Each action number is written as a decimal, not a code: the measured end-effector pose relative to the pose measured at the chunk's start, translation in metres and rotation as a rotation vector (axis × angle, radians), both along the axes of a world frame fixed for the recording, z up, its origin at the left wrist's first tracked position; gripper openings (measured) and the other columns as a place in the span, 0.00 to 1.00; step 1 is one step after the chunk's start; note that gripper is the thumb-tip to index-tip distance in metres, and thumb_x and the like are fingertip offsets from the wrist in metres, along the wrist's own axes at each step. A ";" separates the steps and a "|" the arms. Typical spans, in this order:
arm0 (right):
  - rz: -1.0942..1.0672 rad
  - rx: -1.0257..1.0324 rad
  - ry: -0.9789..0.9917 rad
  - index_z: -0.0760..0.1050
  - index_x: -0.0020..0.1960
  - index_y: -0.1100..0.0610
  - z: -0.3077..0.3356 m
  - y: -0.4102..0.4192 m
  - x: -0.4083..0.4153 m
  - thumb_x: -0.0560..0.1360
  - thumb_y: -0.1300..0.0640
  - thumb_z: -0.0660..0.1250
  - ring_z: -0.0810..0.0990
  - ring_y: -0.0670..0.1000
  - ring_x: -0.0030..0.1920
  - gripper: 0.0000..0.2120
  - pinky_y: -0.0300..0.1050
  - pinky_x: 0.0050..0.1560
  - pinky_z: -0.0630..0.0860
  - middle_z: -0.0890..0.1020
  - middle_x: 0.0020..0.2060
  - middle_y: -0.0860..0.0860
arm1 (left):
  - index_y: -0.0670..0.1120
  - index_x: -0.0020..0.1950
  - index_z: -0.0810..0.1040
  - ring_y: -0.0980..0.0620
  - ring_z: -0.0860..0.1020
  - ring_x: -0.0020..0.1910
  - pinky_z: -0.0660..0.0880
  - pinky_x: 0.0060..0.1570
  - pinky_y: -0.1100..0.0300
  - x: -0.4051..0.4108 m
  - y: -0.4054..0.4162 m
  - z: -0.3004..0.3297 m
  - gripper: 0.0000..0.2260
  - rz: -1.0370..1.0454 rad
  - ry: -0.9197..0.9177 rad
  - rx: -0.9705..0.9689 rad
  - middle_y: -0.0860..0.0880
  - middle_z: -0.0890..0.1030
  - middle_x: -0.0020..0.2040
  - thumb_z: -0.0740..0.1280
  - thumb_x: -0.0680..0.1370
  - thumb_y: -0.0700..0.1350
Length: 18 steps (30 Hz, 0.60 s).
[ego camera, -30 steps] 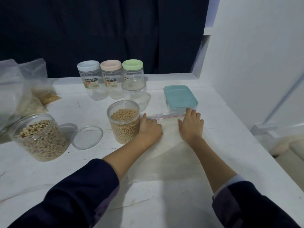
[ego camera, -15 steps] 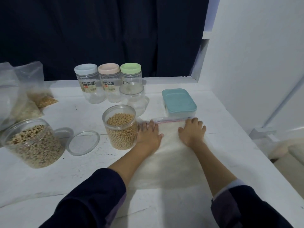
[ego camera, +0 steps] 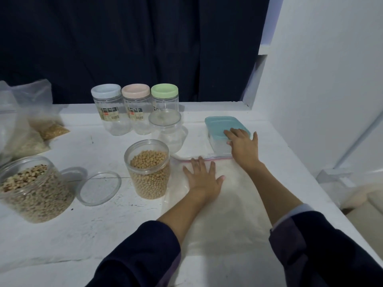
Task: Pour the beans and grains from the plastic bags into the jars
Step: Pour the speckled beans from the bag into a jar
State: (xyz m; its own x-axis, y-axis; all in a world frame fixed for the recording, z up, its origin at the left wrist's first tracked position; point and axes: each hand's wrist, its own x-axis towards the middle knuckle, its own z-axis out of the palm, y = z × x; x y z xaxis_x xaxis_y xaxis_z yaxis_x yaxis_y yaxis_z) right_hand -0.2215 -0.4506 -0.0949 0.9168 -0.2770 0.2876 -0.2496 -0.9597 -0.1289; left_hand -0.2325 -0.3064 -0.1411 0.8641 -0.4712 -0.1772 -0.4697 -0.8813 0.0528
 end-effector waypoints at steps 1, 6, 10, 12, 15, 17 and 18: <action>0.001 0.003 -0.028 0.63 0.74 0.51 0.006 -0.001 0.003 0.83 0.60 0.55 0.60 0.54 0.74 0.21 0.63 0.73 0.45 0.66 0.73 0.53 | 0.49 0.78 0.44 0.36 0.38 0.75 0.41 0.69 0.32 0.000 0.000 -0.003 0.29 0.004 -0.009 -0.022 0.39 0.39 0.77 0.42 0.81 0.61; 0.029 -0.019 -0.122 0.67 0.72 0.53 0.020 0.006 0.008 0.82 0.62 0.55 0.64 0.56 0.71 0.20 0.64 0.72 0.46 0.71 0.70 0.53 | 0.48 0.78 0.43 0.38 0.38 0.76 0.39 0.70 0.36 -0.003 0.002 -0.008 0.31 0.005 -0.018 -0.104 0.41 0.39 0.78 0.43 0.80 0.63; 0.086 -0.072 -0.213 0.74 0.67 0.57 0.004 0.027 -0.002 0.77 0.67 0.62 0.71 0.61 0.66 0.19 0.69 0.71 0.48 0.77 0.63 0.57 | 0.41 0.77 0.42 0.41 0.39 0.77 0.40 0.72 0.38 -0.005 0.005 -0.009 0.37 0.026 -0.019 -0.164 0.41 0.41 0.78 0.46 0.79 0.65; 0.093 -0.092 -0.263 0.77 0.63 0.59 -0.008 0.034 -0.009 0.72 0.70 0.66 0.75 0.63 0.60 0.20 0.72 0.68 0.53 0.80 0.58 0.59 | 0.40 0.78 0.43 0.43 0.41 0.77 0.41 0.73 0.41 -0.005 0.007 -0.009 0.40 0.050 -0.036 -0.213 0.42 0.43 0.78 0.47 0.77 0.67; 0.047 -0.094 -0.240 0.77 0.61 0.60 -0.027 0.035 -0.020 0.66 0.74 0.68 0.76 0.63 0.60 0.24 0.73 0.66 0.57 0.79 0.59 0.60 | 0.40 0.77 0.41 0.47 0.44 0.78 0.42 0.74 0.46 -0.007 0.011 -0.008 0.46 0.131 -0.017 -0.377 0.44 0.44 0.79 0.56 0.74 0.70; 0.009 -0.123 -0.215 0.77 0.62 0.59 -0.034 0.030 -0.028 0.65 0.73 0.69 0.76 0.63 0.62 0.26 0.74 0.64 0.58 0.78 0.61 0.60 | 0.40 0.77 0.40 0.48 0.45 0.78 0.41 0.74 0.48 -0.007 0.013 -0.009 0.49 0.156 -0.005 -0.455 0.44 0.45 0.79 0.59 0.72 0.70; -0.007 -0.121 -0.167 0.75 0.65 0.58 -0.035 0.027 -0.031 0.69 0.72 0.67 0.72 0.61 0.66 0.26 0.73 0.67 0.55 0.76 0.65 0.59 | 0.40 0.77 0.40 0.48 0.45 0.77 0.41 0.74 0.48 -0.009 0.014 -0.010 0.50 0.153 -0.008 -0.475 0.45 0.45 0.79 0.60 0.71 0.70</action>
State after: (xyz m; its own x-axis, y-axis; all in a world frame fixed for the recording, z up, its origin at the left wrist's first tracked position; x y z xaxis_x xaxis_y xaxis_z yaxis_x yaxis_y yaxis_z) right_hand -0.2527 -0.4235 -0.1295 0.8519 -0.2376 0.4668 -0.2415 -0.9690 -0.0526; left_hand -0.2410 -0.2924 -0.1509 0.9302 -0.3655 0.0330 -0.3385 -0.8199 0.4617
